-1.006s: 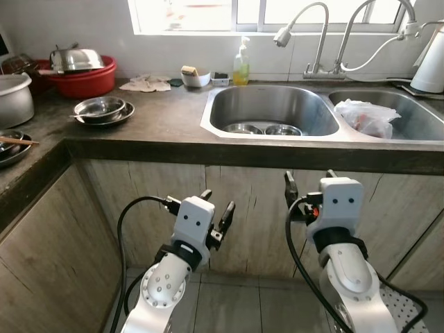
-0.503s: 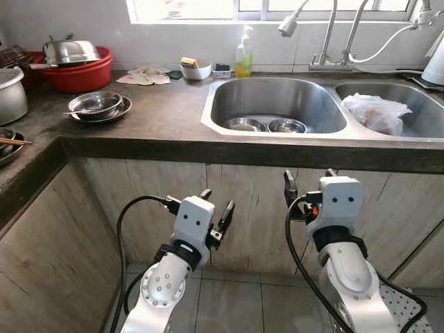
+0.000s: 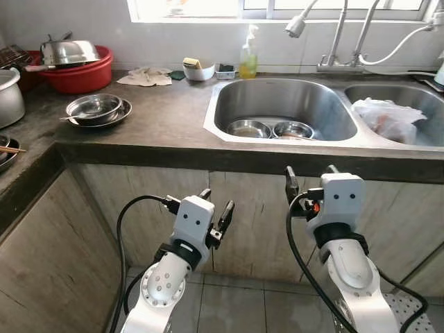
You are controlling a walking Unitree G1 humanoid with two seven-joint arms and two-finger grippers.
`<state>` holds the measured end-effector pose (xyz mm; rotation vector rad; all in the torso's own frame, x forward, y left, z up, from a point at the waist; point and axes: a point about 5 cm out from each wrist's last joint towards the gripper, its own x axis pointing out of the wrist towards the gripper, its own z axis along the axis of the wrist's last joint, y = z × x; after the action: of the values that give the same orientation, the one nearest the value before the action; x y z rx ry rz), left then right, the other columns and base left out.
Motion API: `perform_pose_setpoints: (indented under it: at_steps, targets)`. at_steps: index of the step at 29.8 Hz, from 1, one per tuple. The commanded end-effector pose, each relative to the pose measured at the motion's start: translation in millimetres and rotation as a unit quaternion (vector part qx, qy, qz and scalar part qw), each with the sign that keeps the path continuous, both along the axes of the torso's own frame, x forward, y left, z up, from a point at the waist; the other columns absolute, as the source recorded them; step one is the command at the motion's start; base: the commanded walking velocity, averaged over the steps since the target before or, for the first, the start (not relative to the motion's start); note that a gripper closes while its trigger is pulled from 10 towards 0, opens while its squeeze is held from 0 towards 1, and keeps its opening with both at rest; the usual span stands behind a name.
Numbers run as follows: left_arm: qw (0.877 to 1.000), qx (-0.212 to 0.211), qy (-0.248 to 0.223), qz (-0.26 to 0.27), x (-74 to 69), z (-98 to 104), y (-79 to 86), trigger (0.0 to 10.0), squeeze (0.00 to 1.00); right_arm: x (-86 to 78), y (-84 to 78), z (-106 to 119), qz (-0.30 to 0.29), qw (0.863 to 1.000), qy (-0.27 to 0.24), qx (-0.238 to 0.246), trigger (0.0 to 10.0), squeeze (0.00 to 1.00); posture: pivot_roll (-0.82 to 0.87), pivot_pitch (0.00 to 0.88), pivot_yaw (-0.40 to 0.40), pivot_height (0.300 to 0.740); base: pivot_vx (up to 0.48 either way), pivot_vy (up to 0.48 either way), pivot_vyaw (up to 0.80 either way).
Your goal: Kitchen organization
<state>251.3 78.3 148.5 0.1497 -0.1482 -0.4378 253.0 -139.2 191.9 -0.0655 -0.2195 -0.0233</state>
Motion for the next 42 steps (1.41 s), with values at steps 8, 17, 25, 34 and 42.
perform_pose_setpoints:
  at_steps: [8, 17, 25, 34, 42]
  targets:
    - [1.0, 0.003, 0.0, 0.001, 0.6, 0.7, 0.0, 10.0, 0.0, 1.9, 1.6, 2.2, 0.003, 1.0, -0.004, -0.001, 10.0, 0.0, 0.01, 0.001, -0.004, 0.74, 0.344, 0.0, 0.0]
    - [1.0, 0.002, 0.001, 0.0, 0.6, 0.8, -0.6, 10.0, 0.0, 2.2, 3.8, 3.8, 0.011, 1.0, -0.01, -0.016, 10.0, 0.0, 0.01, 0.0, -0.009, 0.74, 0.344, 0.0, 0.27]
    - [1.0, 0.002, 0.0, 0.001, 0.3, 0.9, -0.6, 10.0, 0.0, 4.0, 6.1, 5.6, 0.02, 1.0, -0.014, -0.02, 10.0, 0.0, 0.01, 0.0, -0.008, 0.74, 0.344, 0.0, 0.8]
    - [1.0, 0.003, 0.0, 0.0, 0.7, 0.4, -0.3, 10.0, 0.0, 6.2, 5.1, 7.3, 0.021, 0.999, -0.018, -0.022, 10.0, 0.0, 0.01, 0.0, -0.007, 0.74, 0.342, 0.0, 0.8]
    - [1.0, 0.004, 0.0, -0.001, 1.5, 0.2, -0.1, 10.0, 0.0, 8.5, 5.8, 9.1, 0.029, 0.999, -0.02, -0.014, 10.0, 0.0, 0.01, 0.0, -0.006, 0.74, 0.343, 0.0, 0.3]
